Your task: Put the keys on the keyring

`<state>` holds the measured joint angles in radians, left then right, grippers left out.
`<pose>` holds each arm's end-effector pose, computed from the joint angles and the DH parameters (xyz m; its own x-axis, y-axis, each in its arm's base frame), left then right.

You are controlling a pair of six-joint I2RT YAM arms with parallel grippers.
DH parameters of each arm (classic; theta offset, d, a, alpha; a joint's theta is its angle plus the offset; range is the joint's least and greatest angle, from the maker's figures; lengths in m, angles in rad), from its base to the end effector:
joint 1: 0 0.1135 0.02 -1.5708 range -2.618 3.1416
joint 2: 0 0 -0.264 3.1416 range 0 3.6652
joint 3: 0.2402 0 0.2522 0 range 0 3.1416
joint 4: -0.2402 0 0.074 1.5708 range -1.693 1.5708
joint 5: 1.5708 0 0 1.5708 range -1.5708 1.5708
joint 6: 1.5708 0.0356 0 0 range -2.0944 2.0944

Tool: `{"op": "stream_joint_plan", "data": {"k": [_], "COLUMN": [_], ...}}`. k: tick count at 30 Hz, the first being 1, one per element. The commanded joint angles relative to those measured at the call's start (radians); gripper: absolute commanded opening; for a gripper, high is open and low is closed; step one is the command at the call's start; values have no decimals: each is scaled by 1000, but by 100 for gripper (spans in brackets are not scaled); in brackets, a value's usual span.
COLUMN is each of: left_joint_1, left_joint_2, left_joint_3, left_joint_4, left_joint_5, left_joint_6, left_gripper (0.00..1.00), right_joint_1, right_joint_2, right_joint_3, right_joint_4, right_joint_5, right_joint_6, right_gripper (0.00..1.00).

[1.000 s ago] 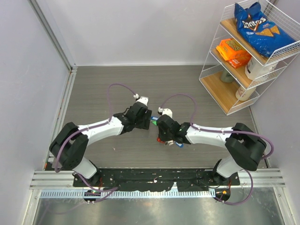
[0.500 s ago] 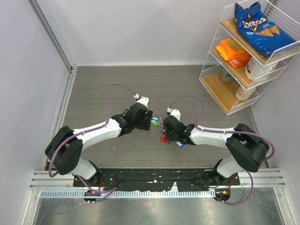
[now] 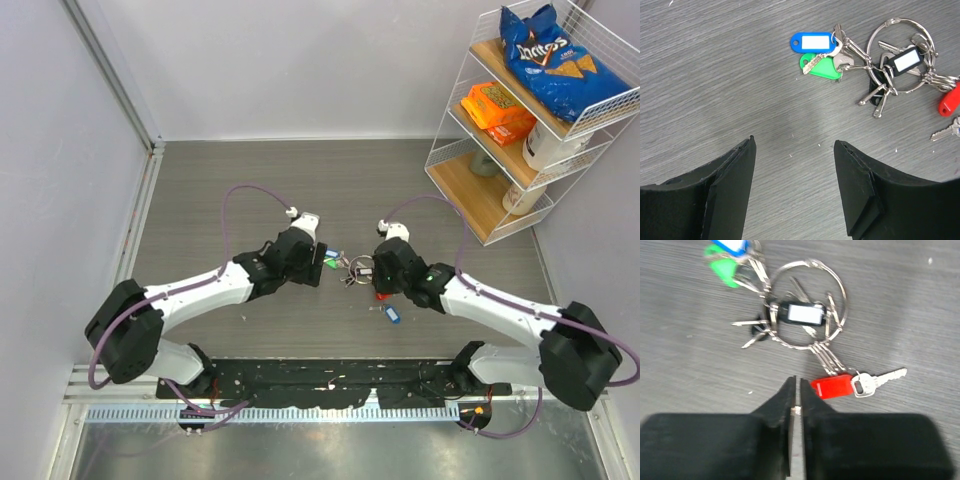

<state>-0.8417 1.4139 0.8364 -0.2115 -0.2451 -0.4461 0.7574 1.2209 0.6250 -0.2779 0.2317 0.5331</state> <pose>0.2018 -0.2129 0.2138 -0.6895 0.1436 -0.7099 0.3460 0.9264 -0.1486 0.1769 0.1560 0.1904 -0.7652 -0.0428 -0.6423 -0.2005 0.9640 0.1746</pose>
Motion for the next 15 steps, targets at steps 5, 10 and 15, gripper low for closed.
{"op": "stream_joint_plan", "data": {"k": [5,10,15], "left_joint_1": [-36,-46,-46], "left_joint_2": [-90,-134,-194], "left_joint_3": [-25,-36,-48], "left_joint_4": [-6,-19,-45], "left_joint_5": [-29,-31,-26], "left_joint_6": [-29,-28,-17], "left_gripper": [70,70,71], "right_joint_1": [6,34,53], "right_joint_2": [-113,-32,28], "right_joint_3": [163,176,154], "right_joint_4": [-80,-55,9], "right_joint_5": [-110,-152,-157], "right_joint_6": [-72,10,105], "right_gripper": [40,46,46]}}
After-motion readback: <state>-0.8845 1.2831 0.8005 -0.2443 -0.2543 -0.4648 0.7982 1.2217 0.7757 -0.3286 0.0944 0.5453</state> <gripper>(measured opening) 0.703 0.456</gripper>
